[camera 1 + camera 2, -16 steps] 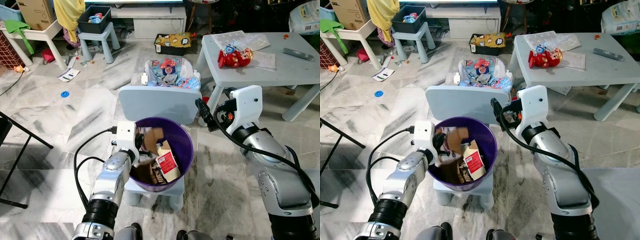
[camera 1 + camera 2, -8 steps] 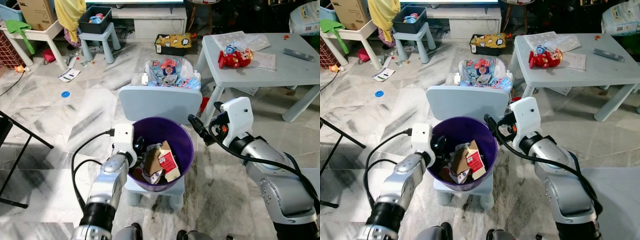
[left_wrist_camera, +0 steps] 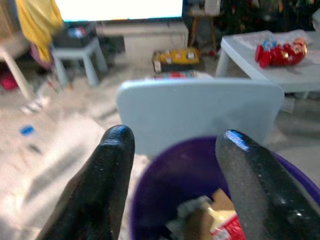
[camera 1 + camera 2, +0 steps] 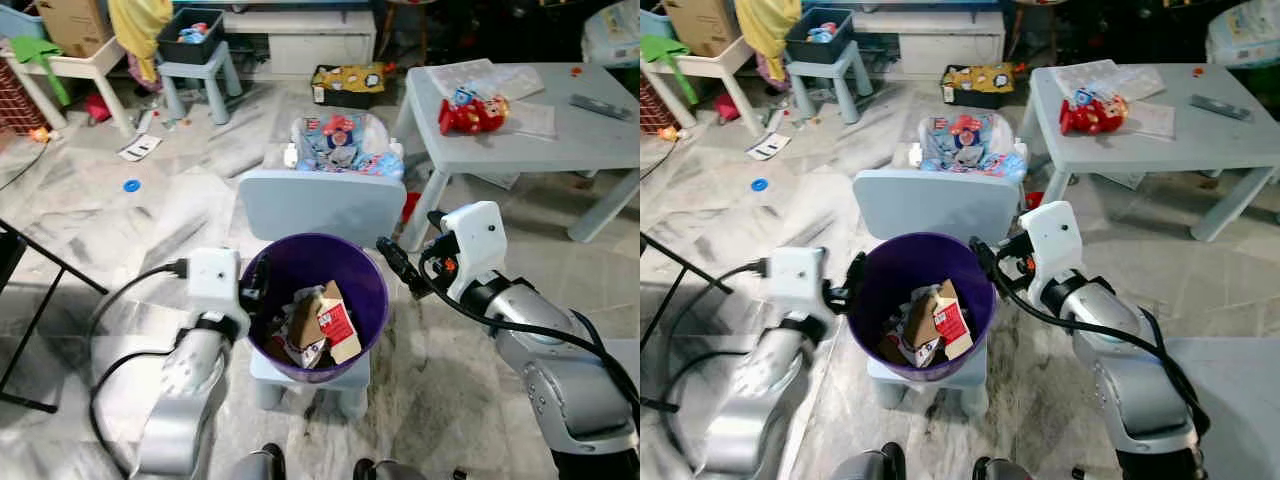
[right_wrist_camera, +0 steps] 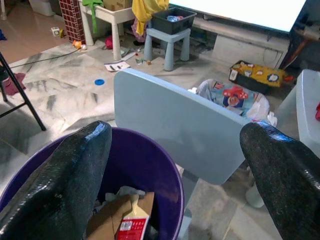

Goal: Picking trash to rubbish bin

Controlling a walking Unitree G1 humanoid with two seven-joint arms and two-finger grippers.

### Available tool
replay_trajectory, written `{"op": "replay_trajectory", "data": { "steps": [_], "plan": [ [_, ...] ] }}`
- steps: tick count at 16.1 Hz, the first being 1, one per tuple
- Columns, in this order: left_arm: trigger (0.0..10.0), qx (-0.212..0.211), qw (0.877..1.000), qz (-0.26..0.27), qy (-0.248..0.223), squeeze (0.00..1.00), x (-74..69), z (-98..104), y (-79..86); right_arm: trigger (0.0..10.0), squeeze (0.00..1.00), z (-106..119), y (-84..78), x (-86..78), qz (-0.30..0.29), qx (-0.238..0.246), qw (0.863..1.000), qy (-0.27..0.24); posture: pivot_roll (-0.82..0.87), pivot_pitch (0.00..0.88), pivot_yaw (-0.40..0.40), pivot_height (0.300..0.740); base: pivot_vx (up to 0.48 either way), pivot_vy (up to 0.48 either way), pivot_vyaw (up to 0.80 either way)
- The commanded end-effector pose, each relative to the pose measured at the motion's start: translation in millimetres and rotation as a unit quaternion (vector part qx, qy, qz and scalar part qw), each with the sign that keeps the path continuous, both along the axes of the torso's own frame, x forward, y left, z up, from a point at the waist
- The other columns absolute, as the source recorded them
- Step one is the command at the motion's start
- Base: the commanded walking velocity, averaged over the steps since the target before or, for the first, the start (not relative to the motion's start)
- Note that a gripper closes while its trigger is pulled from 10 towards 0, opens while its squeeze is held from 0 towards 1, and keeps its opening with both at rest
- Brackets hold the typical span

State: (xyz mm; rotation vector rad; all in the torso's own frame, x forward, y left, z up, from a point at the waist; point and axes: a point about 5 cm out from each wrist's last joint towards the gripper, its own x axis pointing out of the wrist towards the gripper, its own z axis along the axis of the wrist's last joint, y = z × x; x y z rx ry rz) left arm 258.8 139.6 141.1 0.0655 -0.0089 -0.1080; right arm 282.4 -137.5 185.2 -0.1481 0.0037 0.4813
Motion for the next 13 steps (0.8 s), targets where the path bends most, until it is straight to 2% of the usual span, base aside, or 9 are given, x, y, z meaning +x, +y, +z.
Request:
{"op": "replay_trajectory", "data": {
  "steps": [1,4,7,8,9,13],
  "plan": [
    [10.0,0.024,0.999,0.006,-0.029,1.00,-8.5,11,2.7,10.0,0.00,3,-1.0,2.3,-0.010,-0.004,1.000,-0.014,0.02,0.195,-0.025,0.740,0.000,0.000,0.00],
    [10.0,0.010,0.999,0.023,-0.024,1.00,-18.1,18,1.2,10.0,0.00,8,-5.0,9.5,-0.037,0.004,0.999,-0.031,0.02,0.186,-0.023,0.740,0.000,0.000,0.00],
    [10.0,0.007,0.999,0.025,-0.034,1.00,-14.8,23,-4.2,10.0,0.00,10,-6.8,12.5,-0.051,0.008,0.998,-0.036,0.02,0.178,-0.026,0.740,0.000,0.000,0.00],
    [10.0,-0.002,0.999,0.031,-0.021,0.86,-11.4,21,-3.8,10.0,0.00,11,-6.9,13.5,-0.054,0.008,0.998,-0.038,0.01,0.177,-0.025,0.740,0.000,0.000,0.00],
    [10.0,-0.010,0.999,0.040,-0.013,0.00,-8.7,19,-2.5,10.0,0.00,11,-7.2,14.0,-0.055,0.009,0.998,-0.039,0.01,0.176,-0.024,0.740,0.000,0.000,-0.40],
    [10.0,-0.037,0.998,0.035,-0.032,0.00,-0.2,30,-7.0,10.0,0.00,12,-9.4,14.4,-0.067,0.012,0.997,-0.040,-0.01,0.176,-0.020,0.740,0.000,0.000,-0.66]
  ]
}}
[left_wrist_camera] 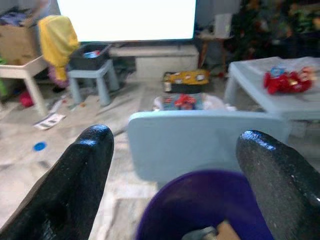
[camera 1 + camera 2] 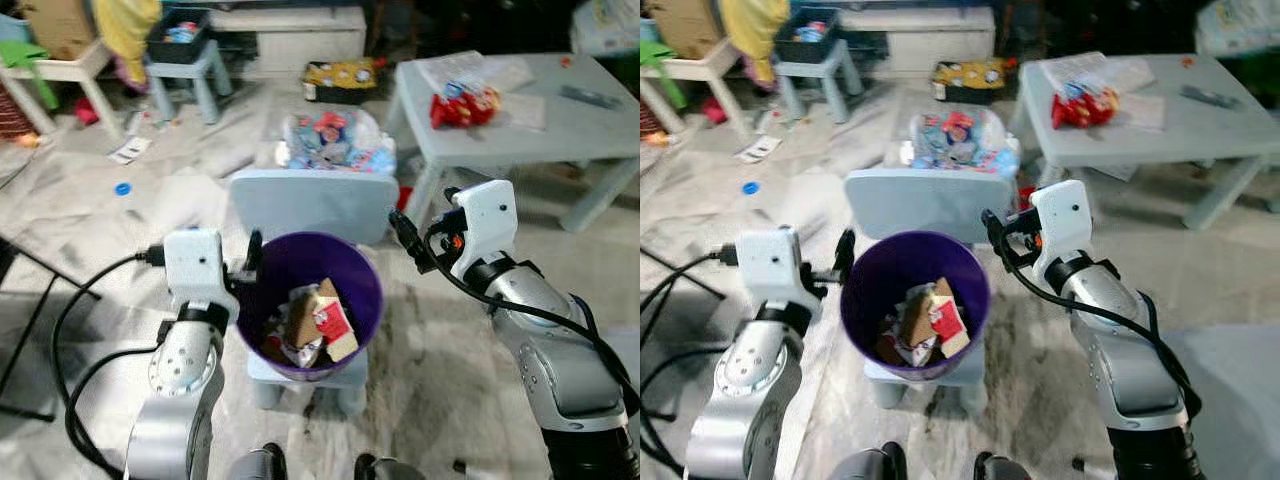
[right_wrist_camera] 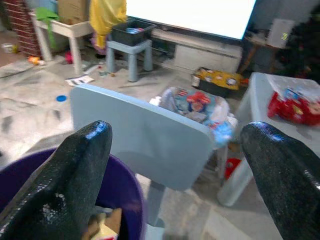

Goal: Picking trash to rubbish bin

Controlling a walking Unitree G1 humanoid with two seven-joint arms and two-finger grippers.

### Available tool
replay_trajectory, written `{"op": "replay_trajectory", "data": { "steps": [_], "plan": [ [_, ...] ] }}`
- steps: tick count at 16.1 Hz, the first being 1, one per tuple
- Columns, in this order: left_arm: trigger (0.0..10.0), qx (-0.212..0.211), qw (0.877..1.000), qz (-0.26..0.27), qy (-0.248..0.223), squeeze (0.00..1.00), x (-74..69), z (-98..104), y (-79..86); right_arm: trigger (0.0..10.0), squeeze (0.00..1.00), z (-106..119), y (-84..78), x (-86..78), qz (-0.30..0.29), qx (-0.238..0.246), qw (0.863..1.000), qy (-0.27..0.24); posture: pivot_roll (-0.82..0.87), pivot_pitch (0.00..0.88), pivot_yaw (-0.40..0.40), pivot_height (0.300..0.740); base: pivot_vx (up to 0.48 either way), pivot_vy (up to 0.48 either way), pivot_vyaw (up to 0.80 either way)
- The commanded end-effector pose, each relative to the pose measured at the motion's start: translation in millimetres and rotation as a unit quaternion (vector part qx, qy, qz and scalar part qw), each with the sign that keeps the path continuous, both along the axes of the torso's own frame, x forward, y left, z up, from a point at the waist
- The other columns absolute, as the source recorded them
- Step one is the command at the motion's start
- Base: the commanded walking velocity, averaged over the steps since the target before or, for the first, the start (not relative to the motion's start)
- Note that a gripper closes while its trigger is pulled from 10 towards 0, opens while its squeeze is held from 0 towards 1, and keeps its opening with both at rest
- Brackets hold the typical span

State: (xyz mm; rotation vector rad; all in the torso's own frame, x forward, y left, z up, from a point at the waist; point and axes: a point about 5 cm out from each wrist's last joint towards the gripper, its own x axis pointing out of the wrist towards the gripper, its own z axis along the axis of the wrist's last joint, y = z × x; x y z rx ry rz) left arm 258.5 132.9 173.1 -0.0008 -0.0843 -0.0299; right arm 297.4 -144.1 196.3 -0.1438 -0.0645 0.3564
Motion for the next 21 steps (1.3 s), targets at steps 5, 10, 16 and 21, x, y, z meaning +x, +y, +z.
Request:
{"op": "replay_trajectory", "data": {
  "steps": [5,10,16,21],
  "plan": [
    [10.0,-0.020,1.000,-0.005,0.008,0.00,3.9,1.5,-2.3,10.0,0.00,1.4,0.1,-1.0,-0.004,0.002,1.000,-0.005,-0.01,0.176,-0.026,0.740,0.000,0.000,-0.78],
    [10.0,-0.014,1.000,0.009,0.008,0.00,7.2,2.1,-1.9,10.0,0.00,1.6,0.9,0.0,-0.002,0.002,1.000,-0.004,-0.01,0.176,-0.028,0.740,0.000,0.000,-0.78],
    [10.0,-0.031,0.999,-0.011,0.007,0.00,7.2,3.2,-6.2,10.0,0.00,2.0,1.1,-0.3,-0.003,0.006,1.000,-0.005,-0.01,0.176,-0.028,0.740,0.000,0.000,-0.61],
    [10.0,-0.034,0.999,-0.026,0.011,0.00,7.7,2.2,-8.8,10.0,0.00,3.3,2.1,-0.6,-0.001,0.009,1.000,-0.008,-0.01,0.177,-0.028,0.740,0.000,0.000,0.00]
  ]
}}
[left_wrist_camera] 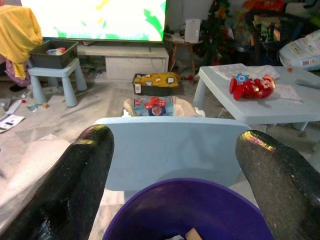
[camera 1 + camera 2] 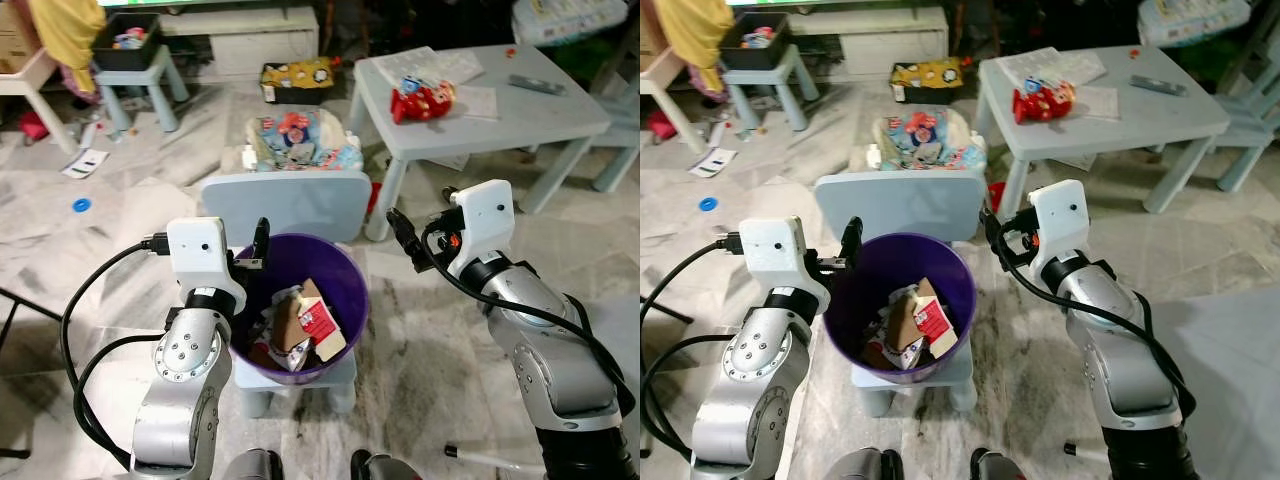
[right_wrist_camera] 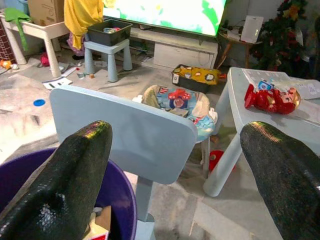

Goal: Picking trash to rubbish bin

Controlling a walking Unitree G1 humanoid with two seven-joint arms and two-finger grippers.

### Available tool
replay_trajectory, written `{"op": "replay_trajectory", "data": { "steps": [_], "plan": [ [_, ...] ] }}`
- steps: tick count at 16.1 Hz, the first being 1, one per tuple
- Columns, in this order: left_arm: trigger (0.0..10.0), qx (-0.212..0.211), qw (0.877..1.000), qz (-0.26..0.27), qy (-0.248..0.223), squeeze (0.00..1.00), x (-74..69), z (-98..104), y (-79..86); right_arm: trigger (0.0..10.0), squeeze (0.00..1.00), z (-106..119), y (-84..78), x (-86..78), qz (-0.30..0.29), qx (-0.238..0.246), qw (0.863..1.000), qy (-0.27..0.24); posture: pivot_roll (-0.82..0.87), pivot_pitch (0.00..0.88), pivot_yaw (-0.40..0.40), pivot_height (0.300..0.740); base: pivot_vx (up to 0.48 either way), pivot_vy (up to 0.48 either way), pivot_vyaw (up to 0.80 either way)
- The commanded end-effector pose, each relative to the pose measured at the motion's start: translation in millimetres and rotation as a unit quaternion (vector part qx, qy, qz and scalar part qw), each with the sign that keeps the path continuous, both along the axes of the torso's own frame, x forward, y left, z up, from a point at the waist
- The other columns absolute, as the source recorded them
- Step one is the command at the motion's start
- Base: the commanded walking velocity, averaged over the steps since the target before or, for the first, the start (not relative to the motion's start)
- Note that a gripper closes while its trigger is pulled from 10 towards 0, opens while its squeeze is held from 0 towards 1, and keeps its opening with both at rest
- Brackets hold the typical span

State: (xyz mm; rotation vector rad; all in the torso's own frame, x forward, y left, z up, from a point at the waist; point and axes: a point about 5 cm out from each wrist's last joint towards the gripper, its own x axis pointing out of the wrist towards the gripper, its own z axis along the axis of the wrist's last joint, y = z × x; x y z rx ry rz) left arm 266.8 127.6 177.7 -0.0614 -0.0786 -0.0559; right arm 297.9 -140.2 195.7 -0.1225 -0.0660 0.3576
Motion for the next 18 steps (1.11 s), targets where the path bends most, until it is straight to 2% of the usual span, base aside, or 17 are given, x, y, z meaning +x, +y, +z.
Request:
{"op": "replay_trajectory", "data": {
  "steps": [1,13,18],
  "plan": [
    [10.0,-0.004,1.000,-0.011,0.007,0.00,-0.6,-2.4,-3.4,10.0,0.00,3.9,-1.9,-1.1,-0.003,-0.001,1.000,-0.010,-0.01,0.177,-0.028,0.740,0.000,0.000,0.00],
    [10.0,-0.002,1.000,-0.019,0.012,0.00,-1.0,-5.6,-4.6,10.0,0.00,5.5,-2.4,-0.2,-0.005,0.001,1.000,-0.013,-0.01,0.177,-0.026,0.740,0.000,0.000,0.00],
    [10.0,0.000,1.000,-0.021,0.012,0.00,0.3,-5.9,-4.5,10.0,0.00,5.1,-1.9,0.2,-0.005,0.001,1.000,-0.013,-0.01,0.174,-0.025,0.740,-0.266,0.000,0.00]
  ]
}}
